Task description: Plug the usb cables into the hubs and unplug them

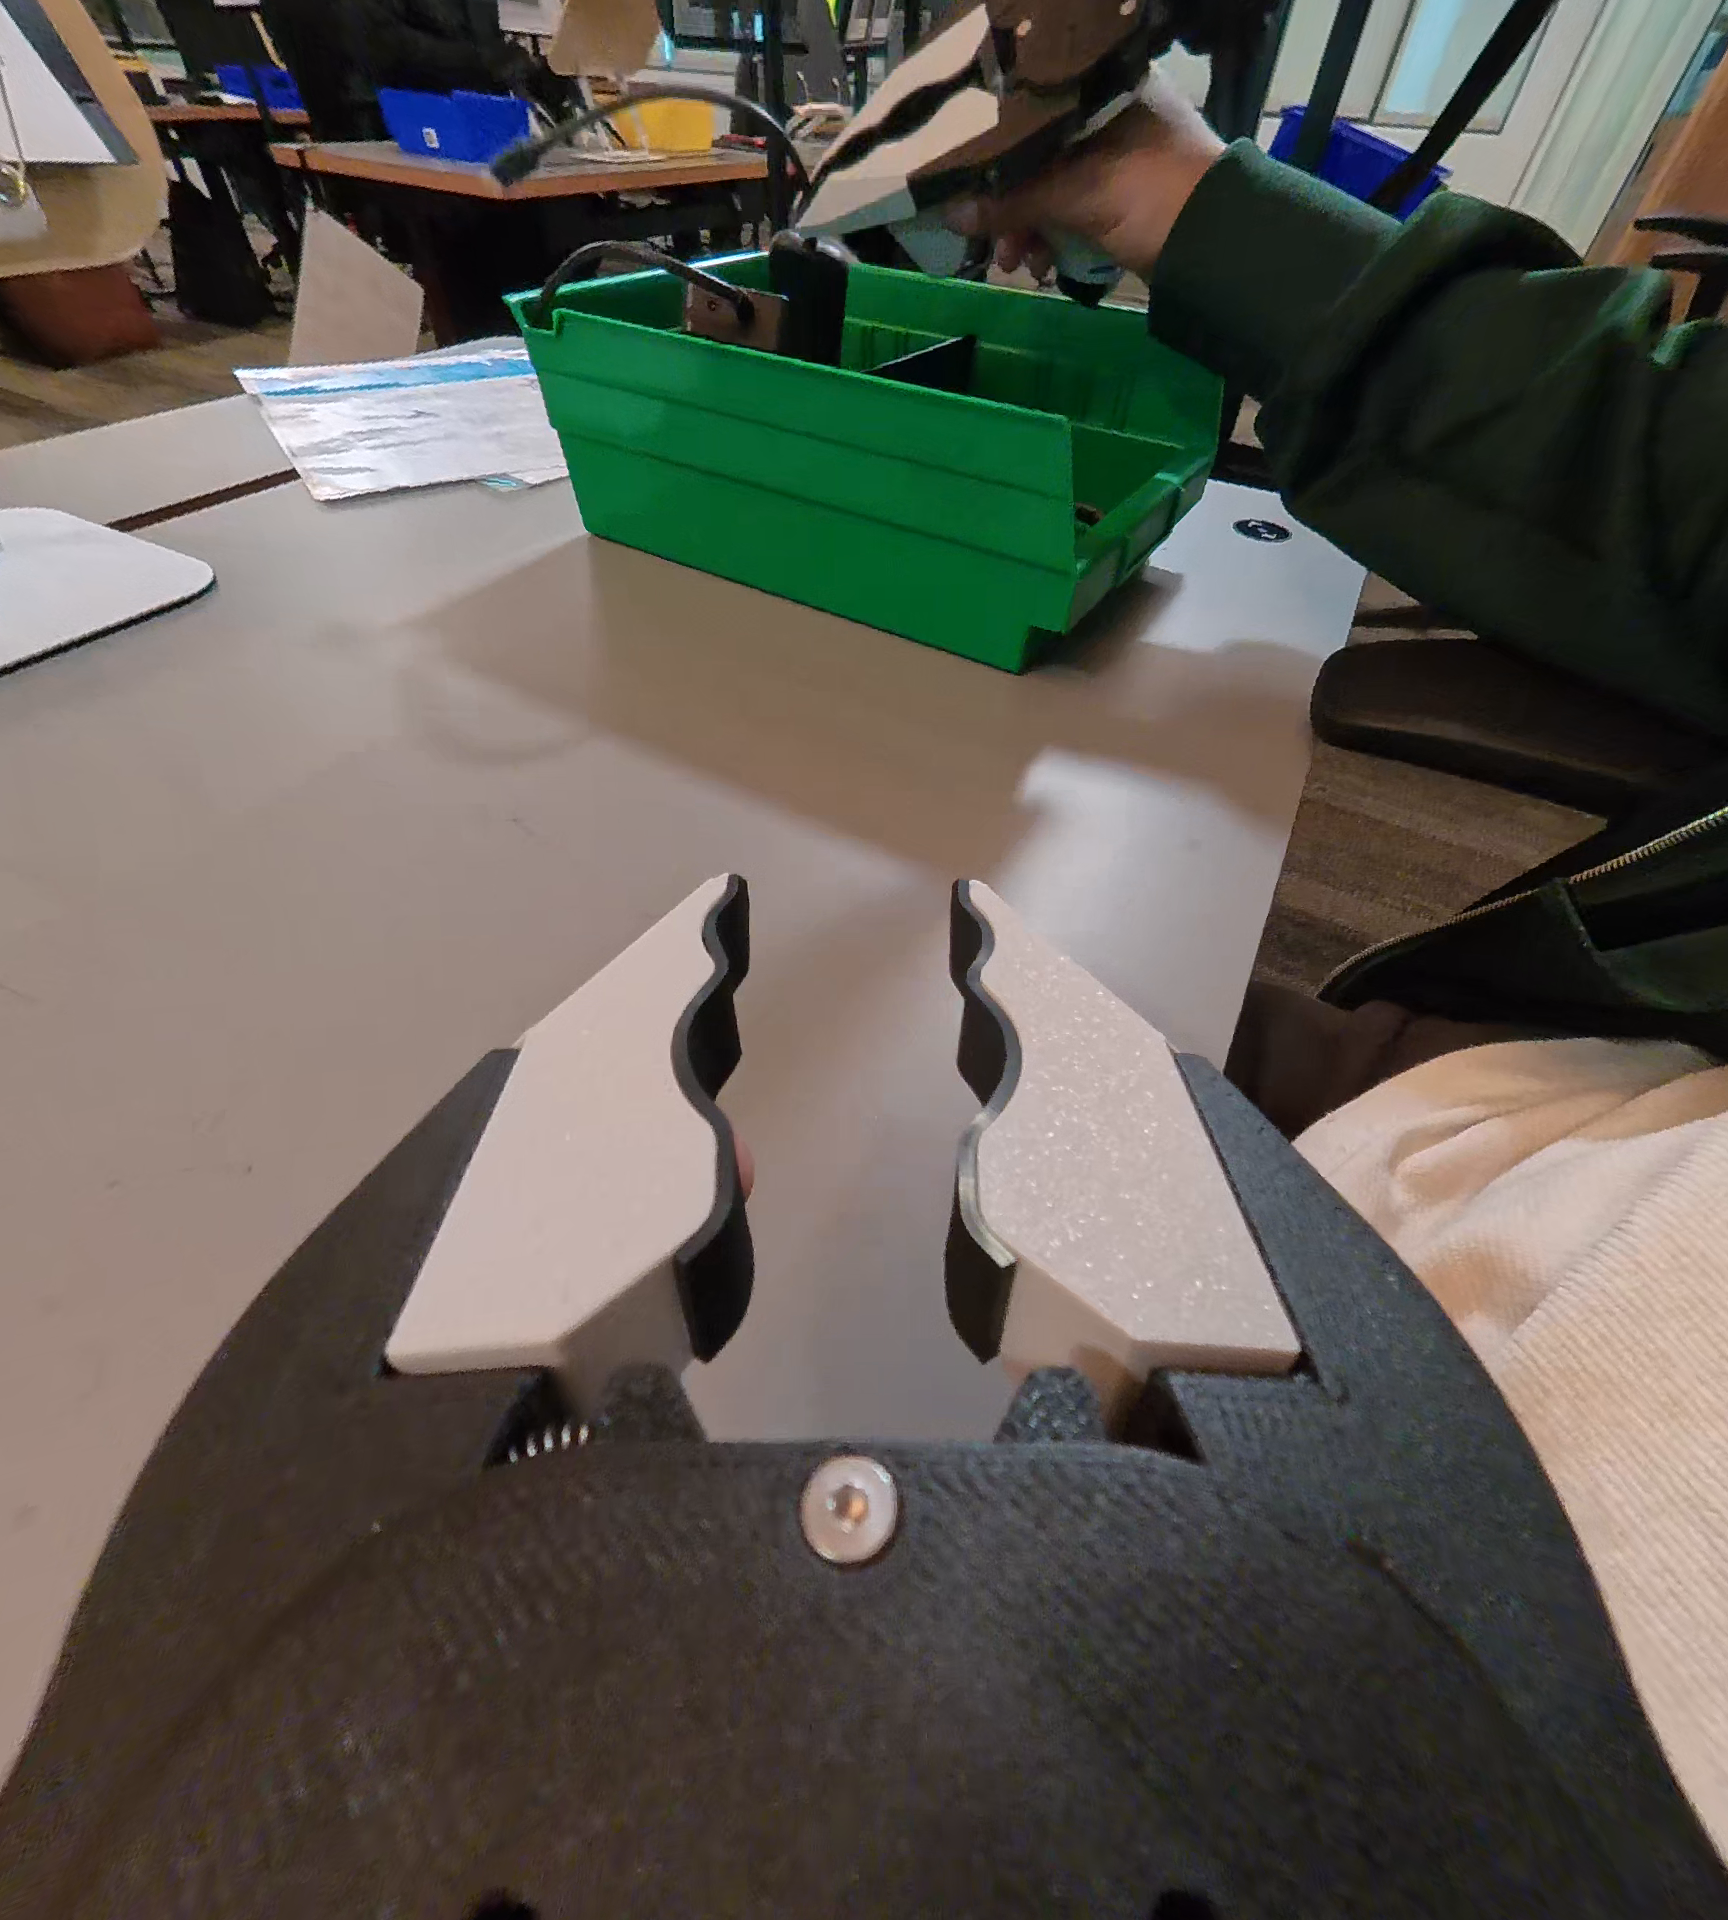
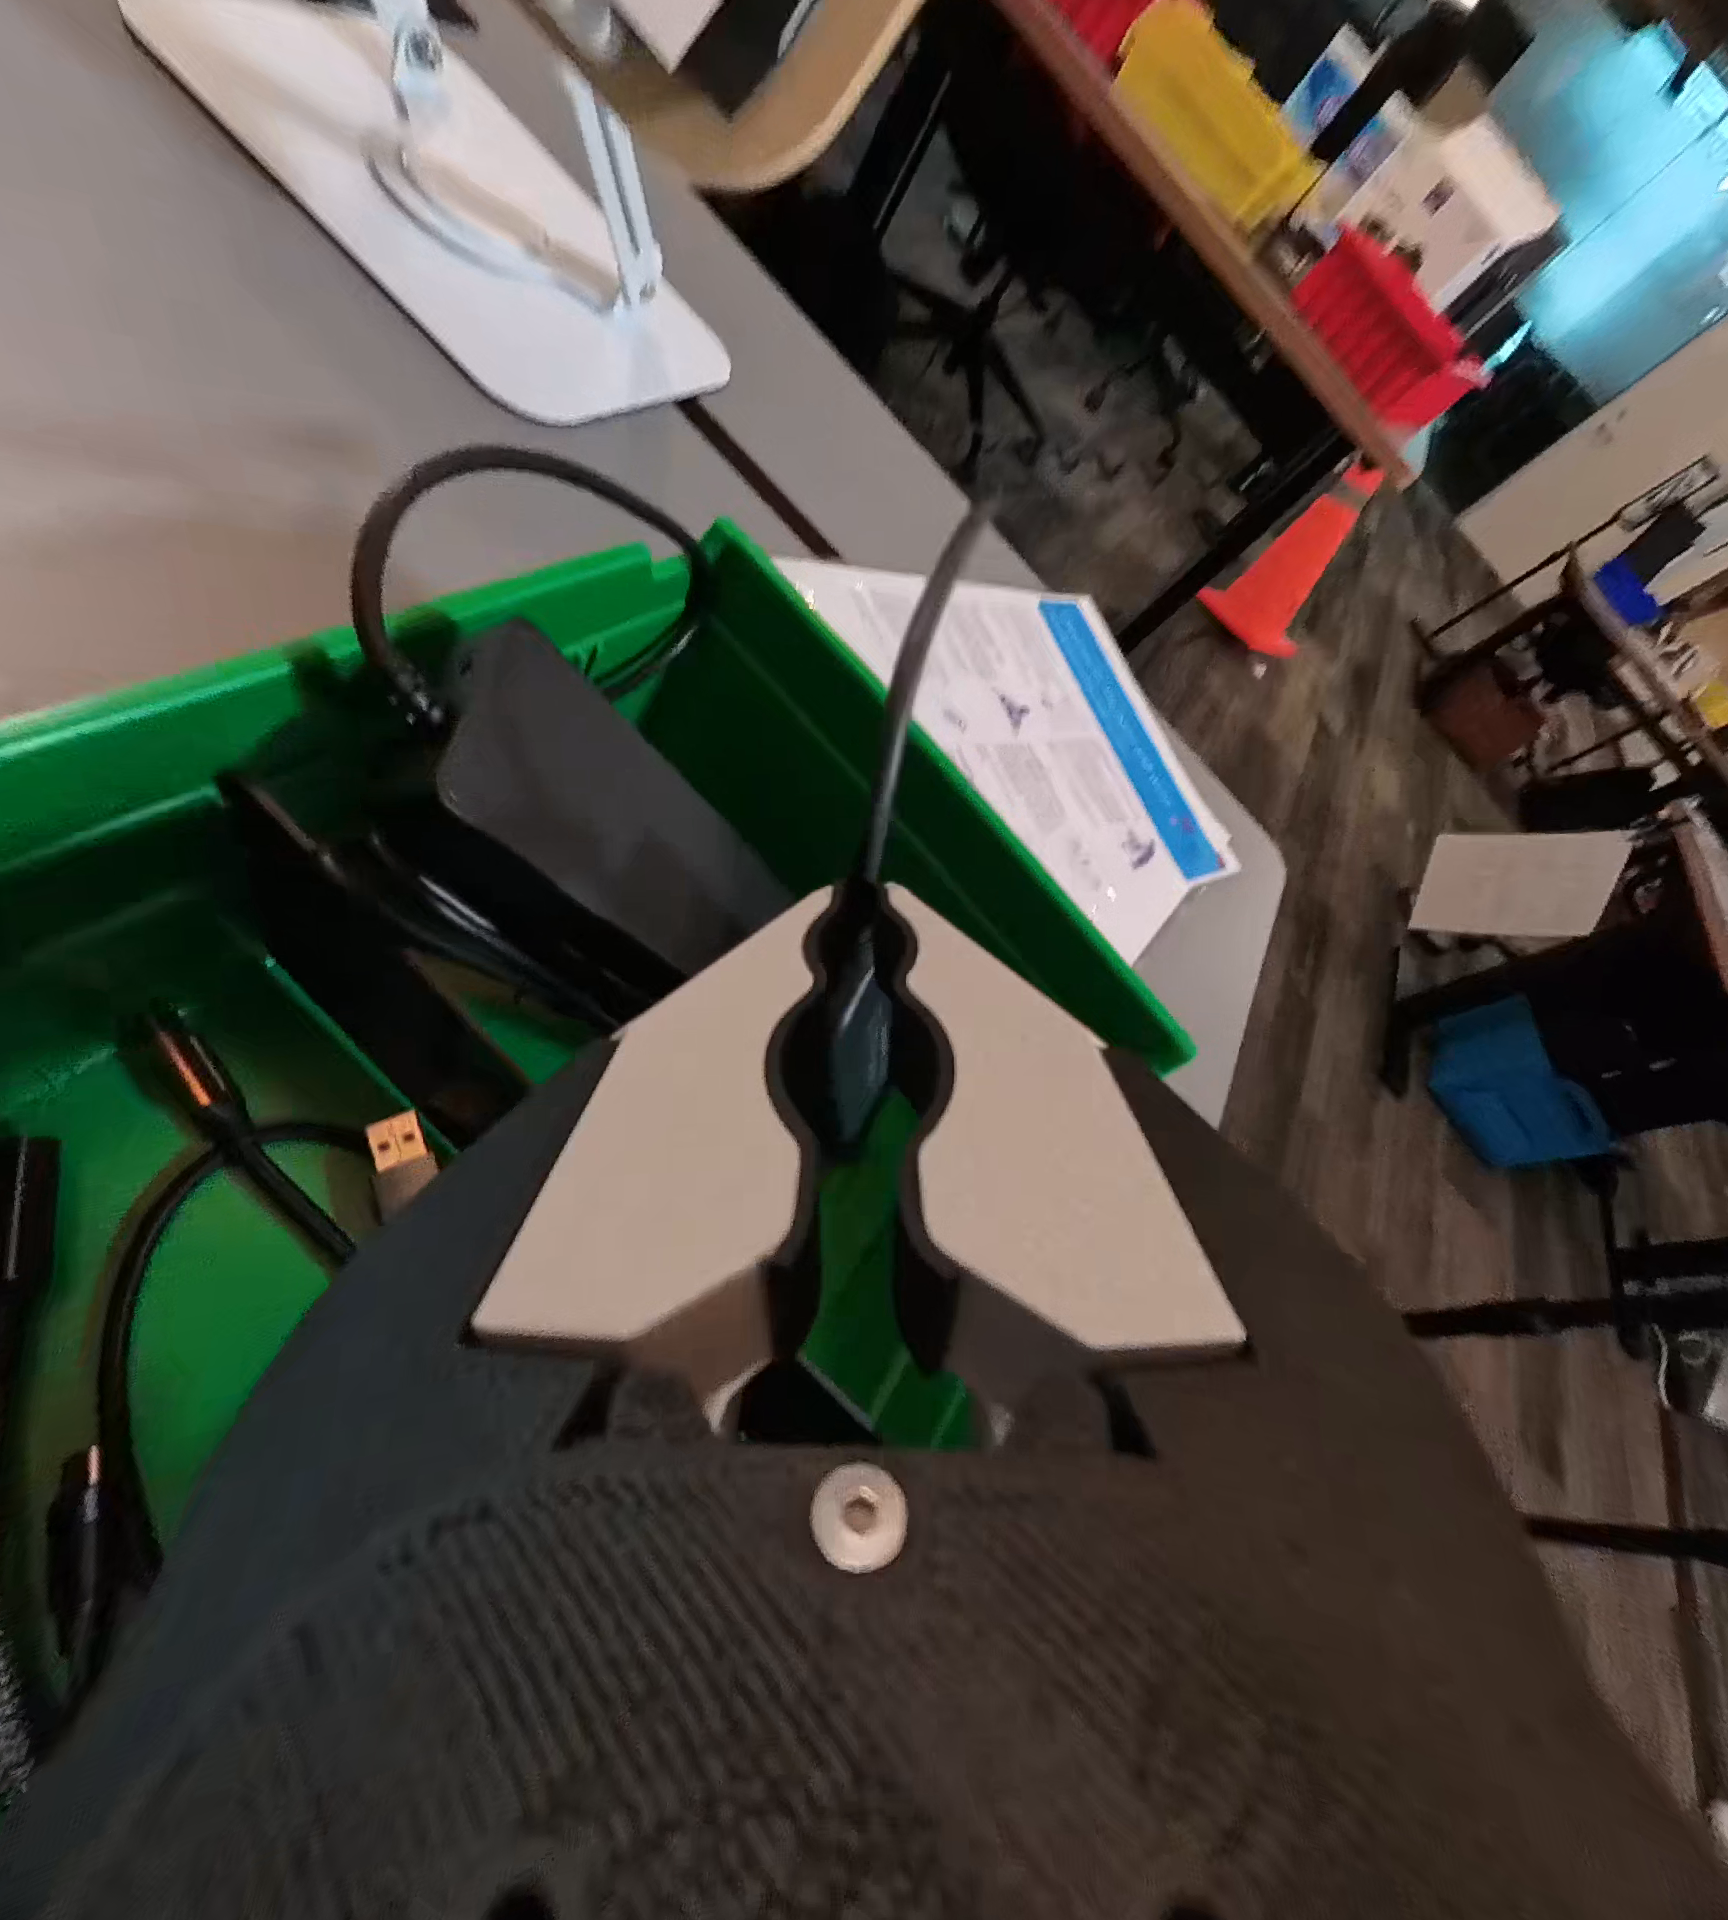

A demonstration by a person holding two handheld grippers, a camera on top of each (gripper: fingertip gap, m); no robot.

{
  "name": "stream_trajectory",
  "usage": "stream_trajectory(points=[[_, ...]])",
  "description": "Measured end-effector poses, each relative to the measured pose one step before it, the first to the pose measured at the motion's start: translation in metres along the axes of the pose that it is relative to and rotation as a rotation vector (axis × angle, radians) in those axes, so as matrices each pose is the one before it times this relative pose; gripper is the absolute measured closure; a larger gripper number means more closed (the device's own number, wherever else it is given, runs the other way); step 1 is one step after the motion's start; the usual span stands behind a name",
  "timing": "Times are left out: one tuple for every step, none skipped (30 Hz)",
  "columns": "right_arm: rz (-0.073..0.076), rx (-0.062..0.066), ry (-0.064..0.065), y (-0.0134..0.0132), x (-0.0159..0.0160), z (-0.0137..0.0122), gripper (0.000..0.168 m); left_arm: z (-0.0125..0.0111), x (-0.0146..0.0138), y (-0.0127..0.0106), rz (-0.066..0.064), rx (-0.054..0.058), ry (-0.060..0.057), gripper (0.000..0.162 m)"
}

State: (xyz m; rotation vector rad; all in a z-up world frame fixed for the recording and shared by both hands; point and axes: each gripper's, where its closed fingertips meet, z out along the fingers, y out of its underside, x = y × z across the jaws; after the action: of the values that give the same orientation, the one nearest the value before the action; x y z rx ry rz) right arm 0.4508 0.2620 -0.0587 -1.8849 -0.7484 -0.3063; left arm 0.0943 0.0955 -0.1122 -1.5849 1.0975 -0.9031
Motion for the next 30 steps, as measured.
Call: stream_trajectory(points=[[-0.0017, -0.0355, 0.0046, 0.0045, 0.00082, 0.00218, 0.165, -0.00086, -0.00022, 0.00015, -0.004, 0.0005, -0.0006, 0.125], [-0.0064, -0.0391, 0.0163, 0.00544, 0.00227, 0.00206, 0.165, -0.00075, 0.0001, 0.00014, 0.0003, 0.0006, -0.0009, 0.125], [-0.0051, -0.0477, 0.0195, 0.00738, 0.00263, 0.00262, 0.165, -0.00073, 0.00037, 0.00034, 0.0039, -0.0009, -0.0012, 0.125], [-0.0028, -0.043, 0.0206, 0.00692, 0.00261, 0.00269, 0.164, -0.0005, 0.00056, 0.00032, 0.0059, -0.0012, -0.0002, 0.125], [-0.0002, -0.0199, 0.0267, 0.00309, 0.00347, 0.00156, 0.164, -0.00016, 0.00069, 0.00012, 0.0066, -0.0012, 0.0001, 0.125], [0.0063, -0.006, 0.0239, 0.0004, 0.0031, -0.00005, 0.164, 0.00015, 0.0008, 0.00018, 0.0063, -0.0015, 0.0007, 0.126], [0.0136, -0.0072, 0.005, 0.00021, 0.00067, -0.00061, 0.164, 0.00027, 0.00077, 0.00049, 0.0058, -0.0035, 0.0012, 0.126], [0.0164, -0.0085, -0.0145, 0.00029, -0.00193, -0.00086, 0.164, 0.00026, 0.00063, 0.00019, 0.0058, -0.002, 0.0004, 0.126], [0.0115, -0.0081, -0.028, 0.00005, -0.00406, -0.00151, 0.158, 0.00003, 0.00066, 0.00007, 0.0055, -0.0005, -0.0002, 0.126], [0.0042, -0.0051, -0.035, -0.00056, -0.00573, -0.00191, 0.145, -0.00003, 0.0005, -0.00002, 0.0046, -0.0006, -0.0002, 0.126], [-0.0008, 0.0026, -0.0337, -0.00178, -0.00619, -0.00255, 0.133, 0.00004, 0.00041, 0.0001, 0.0035, -0.0009, -0.0001, 0.126], [-0.0057, 0.0128, -0.0272, -0.00336, -0.00629, -0.00303, 0.125, 0.0002, 0.00027, 0.00022, 0.0023, -0.0014, 0.0002, 0.126], [-0.0125, 0.0239, -0.0219, -0.00516, -0.00634, -0.00346, 0.123, 0.00032, 0.00023, 0.0003, 0.0014, -0.0033, 0.001, 0.126], [-0.0193, 0.0327, -0.0189, -0.00712, -0.00658, -0.00365, 0.123, 0.00049, 0.00006, 0.00037, 0.0003, -0.0034, 0.0004, 0.126], [-0.0223, 0.0343, -0.0136, -0.00799, -0.00608, -0.00366, 0.123, 0.00032, 0.00011, 0.00004, -0.0002, -0.0011, 0.0005, 0.126], [-0.0234, 0.0302, -0.0124, -0.00803, -0.00603, -0.00317, 0.125, 0.00042, 0.00011, -0.00017, 0.0002, 0.0004, 0.0007, 0.126], [-0.0234, 0.0255, -0.0188, -0.00776, -0.0069, -0.00239, 0.126, 0.00028, 0.00022, 0.00006, 0.0007, -0.0012, 0.0011, 0.126], [-0.021, 0.0206, -0.0264, -0.00711, -0.00798, -0.00132, 0.127, 0.00039, 0.00013, 0.00035, 0.0009, -0.003, 0.0007, 0.126], [-0.0177, 0.0142, -0.0291, -0.00596, -0.00847, 0.00013, 0.128, 0.00031, 0.0002, 0.0003, 0.001, -0.0024, 0.0008, 0.126], [-0.0162, 0.0051, -0.0218, -0.0043, -0.00707, 0.00158, 0.128, 0.00019, 0.00023, 0.00005, 0.0008, -0.0008, 0.0007, 0.126], [-0.0173, -0.0046, -0.0092, -0.00219, -0.00499, 0.00293, 0.127, 0.00018, 0.00004, -0.00021, 0.0008, 0.0013, 0.0005, 0.126], [-0.0179, -0.0093, 0.0025, -0.00101, -0.00306, 0.00367, 0.126, 0.00008, 0.00009, -0.00015, 0.0004, 0.0002, 0.0006, 0.126], [-0.0152, -0.0096, 0.0095, -0.00039, -0.00159, 0.00411, 0.126, 0.00001, 0.00016, 0.00017, -0.0005, -0.0006, 0.0016, 0.126], [-0.0099, -0.0106, 0.0106, 0.00034, -0.00109, 0.00428, 0.127, 0.0, 0.00005, -0.00011, -0.0006, 0.0, 0.0007, 0.126], [-0.0055, -0.0111, 0.0073, 0.0007, -0.00108, 0.00425, 0.127, -0.00017, -0.00008, -0.00009, -0.0007, 0.0011, 0.0004, 0.126], [-0.0042, -0.0085, 0.0058, 0.00045, -0.00121, 0.00369, 0.127, -0.00015, 0.0, -0.00012, -0.001, 0.0014, 0.0009, 0.126], [-0.007, -0.0059, 0.0049, 0.00012, -0.0013, 0.00325, 0.126, -0.00018, -0.00004, -0.00021, -0.0013, 0.0013, 0.0004, 0.126], [-0.0103, -0.0064, 0.0027, 0.00036, -0.00141, 0.00241, 0.126, -0.00014, -0.00014, -0.00004, -0.002, 0.0007, 0.0007, 0.126], [-0.009, -0.0089, 0.0064, 0.00058, -0.00038, 0.00167, 0.126, -0.00009, -0.00003, 0.00005, -0.0026, -0.0003, 0.0016, 0.126], [-0.0053, -0.0074, 0.0096, 0.00035, 0.00082, 0.00085, 0.126, 0.0, -0.00017, -0.00007, -0.0026, 0.0006, 0.0013, 0.126]])
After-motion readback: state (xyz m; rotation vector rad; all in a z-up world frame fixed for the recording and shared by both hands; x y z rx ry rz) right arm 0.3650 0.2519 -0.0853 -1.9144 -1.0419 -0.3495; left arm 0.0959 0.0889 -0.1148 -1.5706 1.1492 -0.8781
